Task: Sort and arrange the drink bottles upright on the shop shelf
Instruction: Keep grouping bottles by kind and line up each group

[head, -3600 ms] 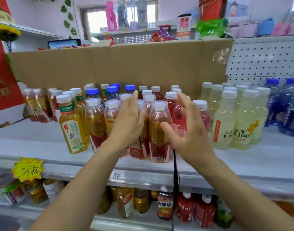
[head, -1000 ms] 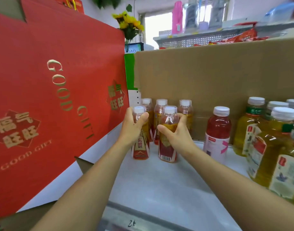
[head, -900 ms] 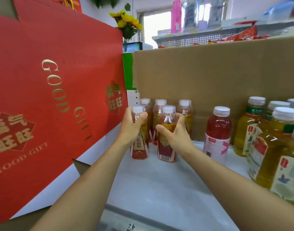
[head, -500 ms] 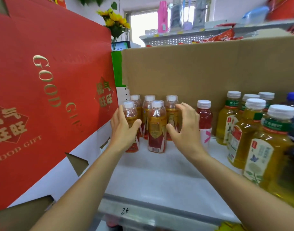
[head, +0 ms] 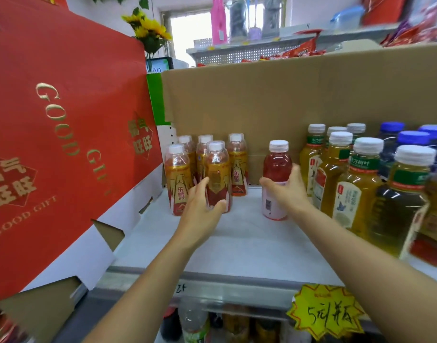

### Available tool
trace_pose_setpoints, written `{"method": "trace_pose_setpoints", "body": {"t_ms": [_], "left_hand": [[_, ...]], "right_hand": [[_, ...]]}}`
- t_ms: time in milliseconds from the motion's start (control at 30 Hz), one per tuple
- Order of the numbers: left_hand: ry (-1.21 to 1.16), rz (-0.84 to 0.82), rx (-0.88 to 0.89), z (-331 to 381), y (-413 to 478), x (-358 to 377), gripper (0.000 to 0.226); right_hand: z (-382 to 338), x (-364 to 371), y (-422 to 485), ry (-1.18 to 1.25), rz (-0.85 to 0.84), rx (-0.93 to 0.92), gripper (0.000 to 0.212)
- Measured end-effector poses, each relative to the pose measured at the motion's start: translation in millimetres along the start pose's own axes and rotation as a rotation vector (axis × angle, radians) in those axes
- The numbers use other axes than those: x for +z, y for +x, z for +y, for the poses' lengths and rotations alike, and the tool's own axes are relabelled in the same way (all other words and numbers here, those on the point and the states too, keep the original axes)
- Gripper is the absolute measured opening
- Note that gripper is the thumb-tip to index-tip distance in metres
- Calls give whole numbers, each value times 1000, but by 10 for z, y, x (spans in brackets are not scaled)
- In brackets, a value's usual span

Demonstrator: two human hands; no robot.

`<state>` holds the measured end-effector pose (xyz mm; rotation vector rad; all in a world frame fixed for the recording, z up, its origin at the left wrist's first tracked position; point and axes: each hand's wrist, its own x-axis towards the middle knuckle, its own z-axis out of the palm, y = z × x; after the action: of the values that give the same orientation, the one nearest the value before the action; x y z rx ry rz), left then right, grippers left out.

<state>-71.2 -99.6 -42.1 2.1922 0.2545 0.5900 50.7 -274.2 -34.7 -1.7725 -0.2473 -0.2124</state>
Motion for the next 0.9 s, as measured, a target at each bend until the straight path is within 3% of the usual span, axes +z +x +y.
{"method": "trace_pose_setpoints", "body": {"t_ms": [233, 367, 500, 600, 900], "left_hand": [[-110, -213, 87, 266, -493, 266, 55], [-176, -200, 183, 431, -806, 354, 38], [-341, -123, 268, 746, -1075, 494, 21], [-411, -98, 347, 1015, -1242, 643, 24], [-490, -228, 489, 1965, -1586, 1650, 24]], "right_hand": [[-99, -434, -781, 32, -148, -133, 61], [-191, -806, -1254, 24, -188, -235, 71], [-269, -1160, -1627, 69, -98, -347, 67], [-265, -1529, -1820, 76, -5, -389, 67], [79, -3021, -1987, 13, 319, -364, 62]]}}
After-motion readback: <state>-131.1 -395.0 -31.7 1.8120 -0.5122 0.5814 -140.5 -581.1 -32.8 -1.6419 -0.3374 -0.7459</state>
